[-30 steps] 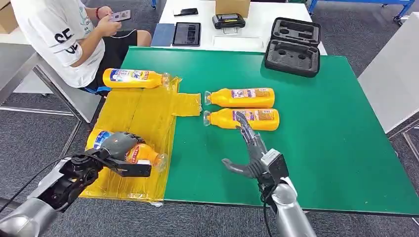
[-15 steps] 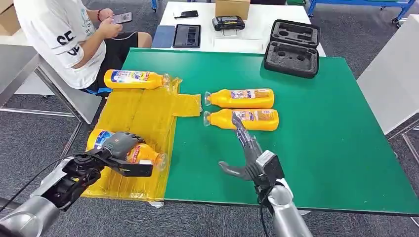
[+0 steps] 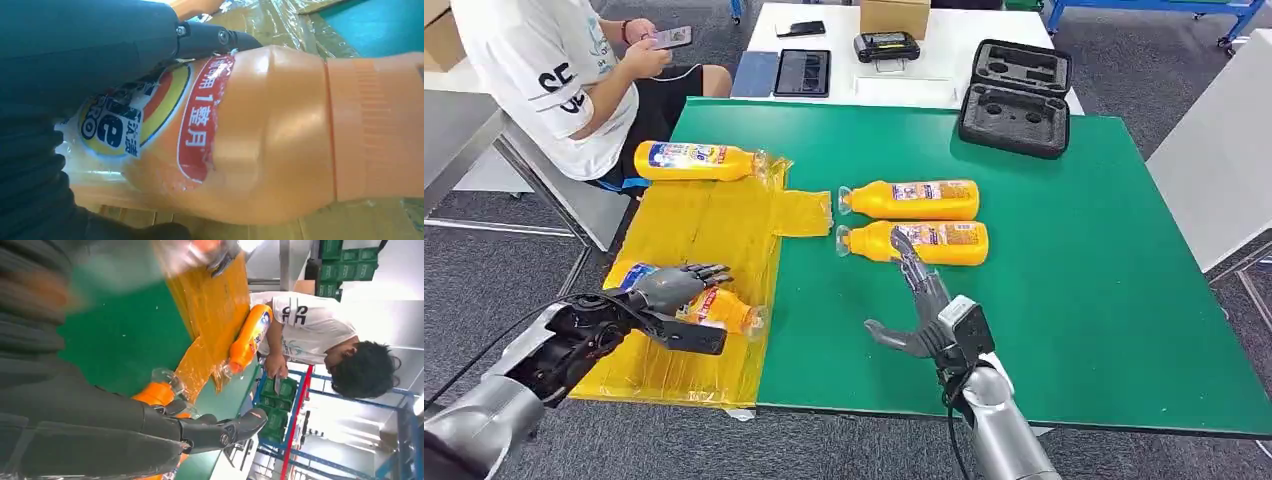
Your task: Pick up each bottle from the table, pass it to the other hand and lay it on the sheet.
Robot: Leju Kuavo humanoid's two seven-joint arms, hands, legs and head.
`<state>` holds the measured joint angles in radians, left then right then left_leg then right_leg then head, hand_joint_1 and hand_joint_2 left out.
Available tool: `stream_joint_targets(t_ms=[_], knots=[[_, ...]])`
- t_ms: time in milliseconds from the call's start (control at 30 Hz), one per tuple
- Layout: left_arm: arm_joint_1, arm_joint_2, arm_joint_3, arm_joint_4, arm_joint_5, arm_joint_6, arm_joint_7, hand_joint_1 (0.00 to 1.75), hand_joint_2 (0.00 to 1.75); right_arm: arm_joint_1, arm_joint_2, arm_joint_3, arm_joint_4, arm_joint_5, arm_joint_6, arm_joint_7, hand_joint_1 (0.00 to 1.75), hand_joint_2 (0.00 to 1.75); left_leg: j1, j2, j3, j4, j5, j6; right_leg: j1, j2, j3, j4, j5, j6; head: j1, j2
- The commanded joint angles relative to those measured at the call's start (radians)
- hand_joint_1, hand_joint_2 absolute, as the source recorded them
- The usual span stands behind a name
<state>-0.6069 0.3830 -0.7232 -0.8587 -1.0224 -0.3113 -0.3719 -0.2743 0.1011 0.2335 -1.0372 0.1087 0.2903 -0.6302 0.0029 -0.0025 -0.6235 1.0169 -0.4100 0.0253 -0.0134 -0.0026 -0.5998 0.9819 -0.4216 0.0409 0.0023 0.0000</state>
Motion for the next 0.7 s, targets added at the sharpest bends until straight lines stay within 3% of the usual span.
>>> stream_joint_targets(t_ms=[33,700], knots=[[-0.029,-0.008,-0.082,0.1,0.015,-0.021,-0.009,0.0,1.75,0.008,-0.011,0.016,0.018,-0.001,-0.008,0.005,0.0,1.75,0.0,0.0,0.003,-0.001,-0.001,-0.001,0.0,0.0,0.003,-0.001,-0.001,-0.001,0.0,0.0],[-0.062,0.04,-0.083,0.02,0.077,-0.067,-0.036,0.0,1.75,0.012,-0.008,-0.007,0.018,0.008,-0.01,0.029,0.0,1.75,0.001,0.001,0.001,0.0,-0.001,-0.001,0.001,0.001,0.001,0.0,0.0,-0.001,0.0,0.0]])
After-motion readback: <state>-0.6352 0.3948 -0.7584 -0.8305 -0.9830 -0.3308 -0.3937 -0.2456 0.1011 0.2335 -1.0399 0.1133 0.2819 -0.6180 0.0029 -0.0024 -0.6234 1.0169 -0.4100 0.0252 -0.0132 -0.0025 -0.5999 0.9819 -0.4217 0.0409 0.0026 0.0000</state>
